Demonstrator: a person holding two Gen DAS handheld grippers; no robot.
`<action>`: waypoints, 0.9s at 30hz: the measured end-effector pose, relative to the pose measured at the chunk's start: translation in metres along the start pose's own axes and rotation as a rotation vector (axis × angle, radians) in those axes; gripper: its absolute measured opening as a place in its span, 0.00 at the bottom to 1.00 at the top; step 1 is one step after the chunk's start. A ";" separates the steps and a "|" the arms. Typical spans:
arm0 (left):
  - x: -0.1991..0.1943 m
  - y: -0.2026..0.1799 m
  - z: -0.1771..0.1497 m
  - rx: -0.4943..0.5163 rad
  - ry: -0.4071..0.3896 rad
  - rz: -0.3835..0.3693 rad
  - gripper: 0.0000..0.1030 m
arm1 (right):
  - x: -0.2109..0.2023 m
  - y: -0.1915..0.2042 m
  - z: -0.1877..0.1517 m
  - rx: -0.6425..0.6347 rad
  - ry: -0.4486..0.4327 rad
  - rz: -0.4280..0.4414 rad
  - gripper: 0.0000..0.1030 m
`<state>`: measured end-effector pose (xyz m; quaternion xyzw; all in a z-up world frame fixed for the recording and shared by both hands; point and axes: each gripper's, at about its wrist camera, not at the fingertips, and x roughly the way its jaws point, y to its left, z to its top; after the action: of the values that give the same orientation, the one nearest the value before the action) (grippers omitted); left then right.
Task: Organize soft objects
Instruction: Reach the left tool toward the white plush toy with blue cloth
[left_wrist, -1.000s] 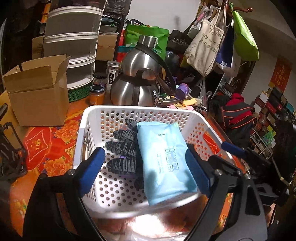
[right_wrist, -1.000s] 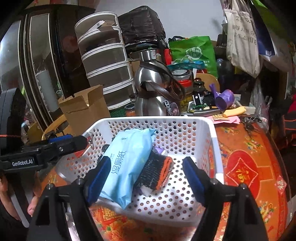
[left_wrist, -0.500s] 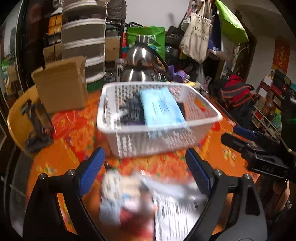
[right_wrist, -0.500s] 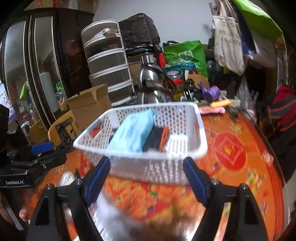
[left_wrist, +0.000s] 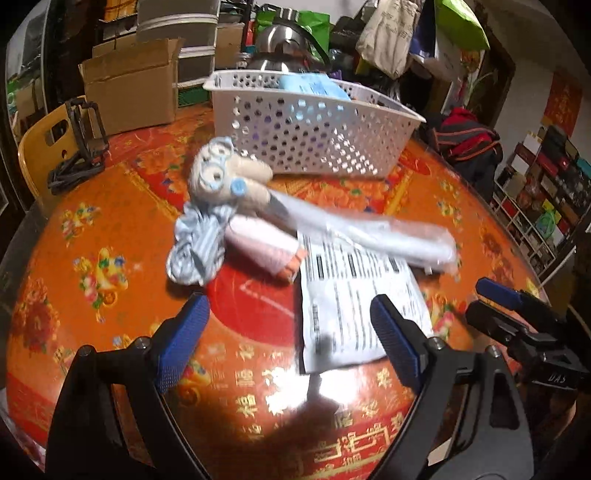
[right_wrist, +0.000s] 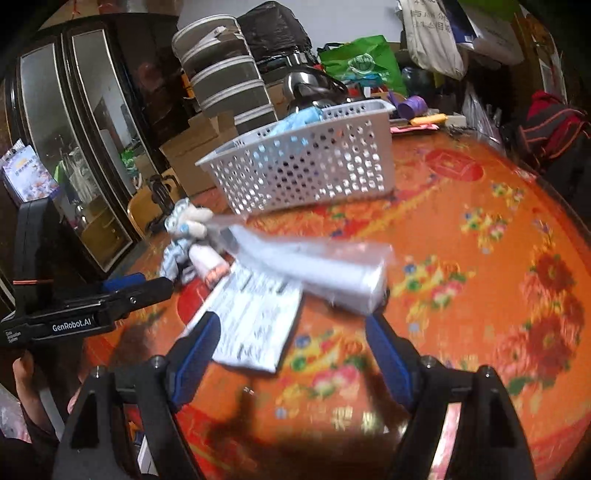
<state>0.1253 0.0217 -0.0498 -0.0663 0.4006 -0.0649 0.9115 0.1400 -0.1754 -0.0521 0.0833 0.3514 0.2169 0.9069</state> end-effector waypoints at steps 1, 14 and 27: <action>0.002 0.002 0.001 -0.004 -0.002 0.001 0.85 | 0.000 0.001 -0.002 0.003 -0.001 0.002 0.78; 0.009 0.033 0.014 -0.054 -0.018 0.023 0.85 | 0.011 -0.005 0.000 0.025 0.004 0.007 0.78; 0.009 0.083 0.059 -0.008 -0.103 0.096 0.85 | 0.059 0.052 0.057 -0.072 0.021 0.086 0.67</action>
<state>0.1805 0.1061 -0.0311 -0.0540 0.3560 -0.0158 0.9328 0.2000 -0.1019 -0.0294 0.0631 0.3491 0.2689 0.8954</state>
